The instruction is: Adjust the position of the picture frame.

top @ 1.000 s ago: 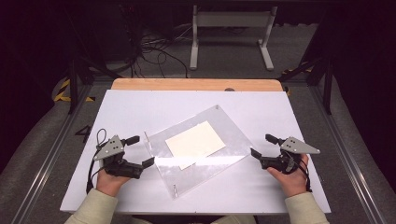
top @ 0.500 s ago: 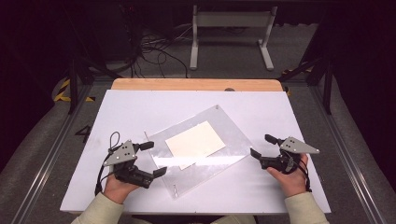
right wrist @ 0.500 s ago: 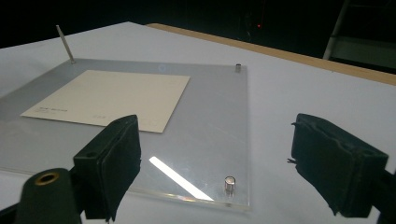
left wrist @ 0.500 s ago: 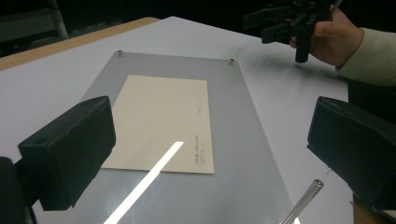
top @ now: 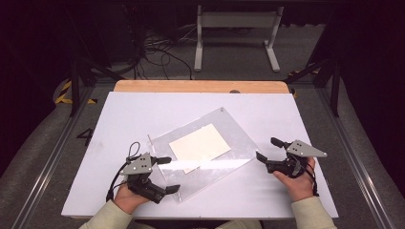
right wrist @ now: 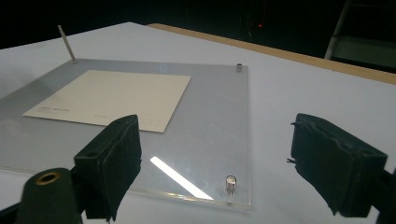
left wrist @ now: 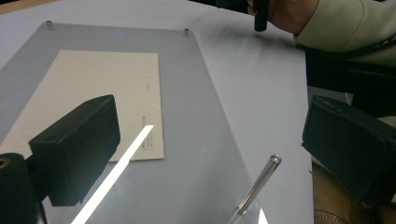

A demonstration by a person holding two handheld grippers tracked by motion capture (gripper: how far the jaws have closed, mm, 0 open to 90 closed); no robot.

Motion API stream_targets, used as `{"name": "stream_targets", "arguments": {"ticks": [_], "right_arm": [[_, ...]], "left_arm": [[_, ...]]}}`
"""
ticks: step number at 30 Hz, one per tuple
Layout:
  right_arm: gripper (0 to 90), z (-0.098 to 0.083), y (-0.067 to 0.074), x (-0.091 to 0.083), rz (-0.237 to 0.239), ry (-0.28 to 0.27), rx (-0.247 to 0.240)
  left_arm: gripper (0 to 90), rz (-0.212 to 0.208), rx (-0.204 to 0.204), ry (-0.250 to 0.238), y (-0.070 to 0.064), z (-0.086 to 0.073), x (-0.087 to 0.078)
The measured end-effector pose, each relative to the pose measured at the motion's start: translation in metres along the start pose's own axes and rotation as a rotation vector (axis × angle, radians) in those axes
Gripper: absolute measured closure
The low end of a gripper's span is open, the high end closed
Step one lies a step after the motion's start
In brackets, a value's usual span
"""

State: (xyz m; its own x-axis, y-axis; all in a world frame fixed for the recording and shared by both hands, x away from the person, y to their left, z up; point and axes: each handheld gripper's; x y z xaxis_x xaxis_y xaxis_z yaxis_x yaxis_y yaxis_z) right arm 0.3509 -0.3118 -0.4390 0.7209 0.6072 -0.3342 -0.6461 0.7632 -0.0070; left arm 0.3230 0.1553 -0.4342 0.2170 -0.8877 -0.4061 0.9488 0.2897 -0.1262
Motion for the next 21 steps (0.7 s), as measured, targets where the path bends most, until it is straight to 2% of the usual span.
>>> {"name": "stream_targets", "arguments": {"ticks": [11, 14, 16, 17, 18, 19, 21], "right_arm": [[16.8, 0.000, -0.001, 0.000, 0.002, 0.002, 0.007], [16.9, -0.001, -0.001, 0.000, 0.004, 0.002, 0.009], [16.8, -0.001, -0.001, 0.000, 0.004, 0.005, 0.011], [16.9, -0.001, -0.001, 0.001, 0.005, 0.005, 0.011], [16.9, -0.001, -0.001, 0.001, 0.005, 0.005, 0.011], [16.9, -0.001, -0.001, 0.001, 0.005, 0.005, 0.011], [17.0, -0.001, -0.001, 0.001, 0.005, 0.007, 0.012]], "left_arm": [[12.9, -0.086, 0.026, 0.090, -0.006, -0.007, 0.013], [21.1, -0.108, 0.044, 0.117, -0.006, -0.009, 0.016], [27.4, -0.103, 0.061, 0.126, -0.008, -0.010, 0.016], [32.0, -0.113, 0.076, 0.131, -0.009, -0.011, 0.016], [40.2, -0.113, 0.076, 0.131, -0.009, -0.011, 0.016], [40.2, -0.116, 0.087, 0.130, -0.010, -0.011, 0.016], [52.7, -0.112, 0.110, 0.159, -0.012, -0.011, 0.017]]}}
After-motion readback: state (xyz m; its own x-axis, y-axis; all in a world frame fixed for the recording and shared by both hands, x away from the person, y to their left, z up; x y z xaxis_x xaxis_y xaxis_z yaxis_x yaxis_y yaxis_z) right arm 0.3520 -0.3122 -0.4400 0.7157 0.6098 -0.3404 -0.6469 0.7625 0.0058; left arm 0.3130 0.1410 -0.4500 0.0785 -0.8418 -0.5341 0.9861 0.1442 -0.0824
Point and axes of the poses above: each handheld gripper's, and its own axes: x roughly forward along the jaws, z roughly out of its top, y roughly to its left, and after that the axes turned 1 degree about y, right-handed
